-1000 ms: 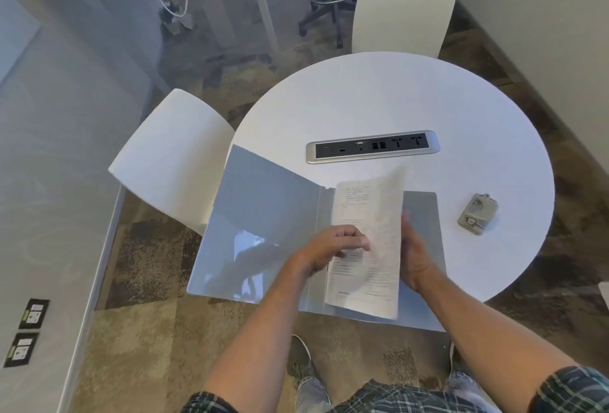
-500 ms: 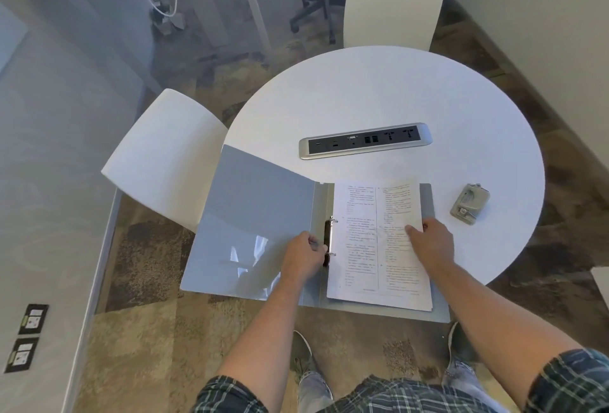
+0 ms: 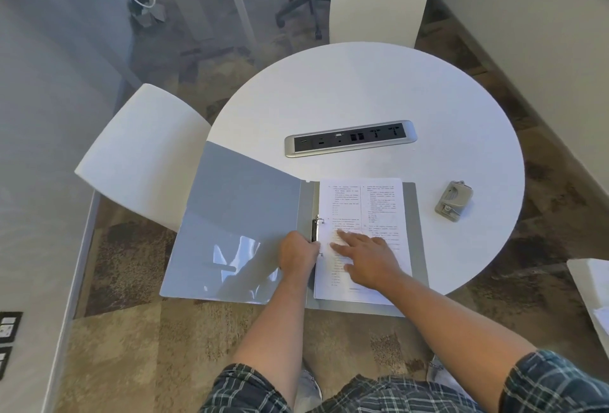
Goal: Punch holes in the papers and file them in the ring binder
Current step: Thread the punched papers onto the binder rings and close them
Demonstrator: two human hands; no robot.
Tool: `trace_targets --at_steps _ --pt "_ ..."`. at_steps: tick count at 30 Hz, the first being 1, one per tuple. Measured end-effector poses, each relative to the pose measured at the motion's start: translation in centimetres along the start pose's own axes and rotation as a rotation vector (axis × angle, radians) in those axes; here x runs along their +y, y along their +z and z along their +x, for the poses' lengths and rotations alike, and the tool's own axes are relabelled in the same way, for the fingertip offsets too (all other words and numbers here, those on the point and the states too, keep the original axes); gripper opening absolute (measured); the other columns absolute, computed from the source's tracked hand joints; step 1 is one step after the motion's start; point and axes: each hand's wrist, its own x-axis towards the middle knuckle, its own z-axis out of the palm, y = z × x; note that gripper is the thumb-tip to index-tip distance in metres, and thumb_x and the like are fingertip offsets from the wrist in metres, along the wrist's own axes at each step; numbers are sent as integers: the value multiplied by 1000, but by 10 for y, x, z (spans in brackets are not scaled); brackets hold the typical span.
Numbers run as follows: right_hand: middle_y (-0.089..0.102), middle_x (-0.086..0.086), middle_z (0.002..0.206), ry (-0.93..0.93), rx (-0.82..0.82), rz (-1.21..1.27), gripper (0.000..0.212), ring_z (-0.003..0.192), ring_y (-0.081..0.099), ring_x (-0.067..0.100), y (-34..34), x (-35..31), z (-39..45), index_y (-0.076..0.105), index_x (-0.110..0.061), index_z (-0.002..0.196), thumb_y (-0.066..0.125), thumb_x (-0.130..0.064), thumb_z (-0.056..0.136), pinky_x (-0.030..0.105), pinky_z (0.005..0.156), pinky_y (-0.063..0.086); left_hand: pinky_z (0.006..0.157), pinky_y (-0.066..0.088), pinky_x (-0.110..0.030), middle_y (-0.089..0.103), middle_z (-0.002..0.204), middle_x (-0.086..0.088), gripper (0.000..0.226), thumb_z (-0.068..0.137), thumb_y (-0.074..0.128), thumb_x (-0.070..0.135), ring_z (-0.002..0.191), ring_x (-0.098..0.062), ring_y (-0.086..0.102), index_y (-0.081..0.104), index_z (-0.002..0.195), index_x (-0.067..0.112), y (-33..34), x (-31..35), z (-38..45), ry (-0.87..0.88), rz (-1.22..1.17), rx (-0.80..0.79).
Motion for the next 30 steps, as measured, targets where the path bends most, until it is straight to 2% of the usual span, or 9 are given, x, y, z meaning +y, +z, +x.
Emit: trace_targets --at_steps 3,5,8,12,16,21,24,27,30 --pt "11 -8 173 -19 -19 -56 59 157 20 19 2 3 2 26 -41 161 48 -41 106 48 121 27 48 36 -23 53 54 3 26 78 79 22 54 -22 53 59 64 13 0 4 3 -39 -3 -30" --pt "9 -9 173 -21 -33 -48 59 158 18 19 2 4 3 24 -43 161 47 -43 106 49 122 26 50 40 -24 64 66 -2 15 75 77 19 65 -26 63 67 78 8 0 8 5 -56 -3 -44" --pt "6 -10 173 -18 -43 -42 60 158 16 19 4 5 2 21 -44 161 46 -43 107 49 123 23 59 51 -29 70 86 -8 17 74 71 13 83 -32 69 62 88 8 0 12 7 -85 14 -68" --pt "5 -11 173 -20 -46 -31 60 158 17 19 5 7 4 21 -45 161 47 -43 107 49 122 23 61 50 -30 60 71 -5 17 77 65 8 74 -29 63 50 69 10 -2 15 9 -78 47 -111" --pt "5 -11 173 -20 -54 -30 61 158 16 19 6 8 5 20 -45 161 47 -44 107 49 123 22 59 47 -28 58 69 -4 15 76 63 11 74 -29 62 50 69 11 -5 16 9 -84 47 -117" --pt "4 -12 173 -12 -53 -12 61 159 14 19 5 7 3 20 -45 161 47 -43 107 48 124 20 56 45 -29 54 62 -2 15 71 63 9 60 -26 55 50 66 12 -7 11 11 -63 -58 -98" --pt "3 -13 173 -7 -55 -7 61 159 14 18 3 6 3 19 -45 161 47 -43 107 48 124 19 62 52 -34 63 78 1 20 71 69 11 72 -23 62 52 77 19 -6 5 10 -6 -135 -72" --pt "3 -13 173 -8 -60 -10 61 159 14 19 3 6 3 19 -45 161 47 -43 107 48 124 19 63 50 -29 66 91 4 29 78 81 24 81 -17 65 59 95 17 -8 0 8 36 -242 -60" --pt "3 -12 173 -5 -59 -2 62 159 12 19 3 5 2 18 -46 162 48 -43 107 48 124 18 68 58 -32 71 91 2 26 81 81 29 81 -17 69 68 101 18 -7 -3 11 72 -281 -117"
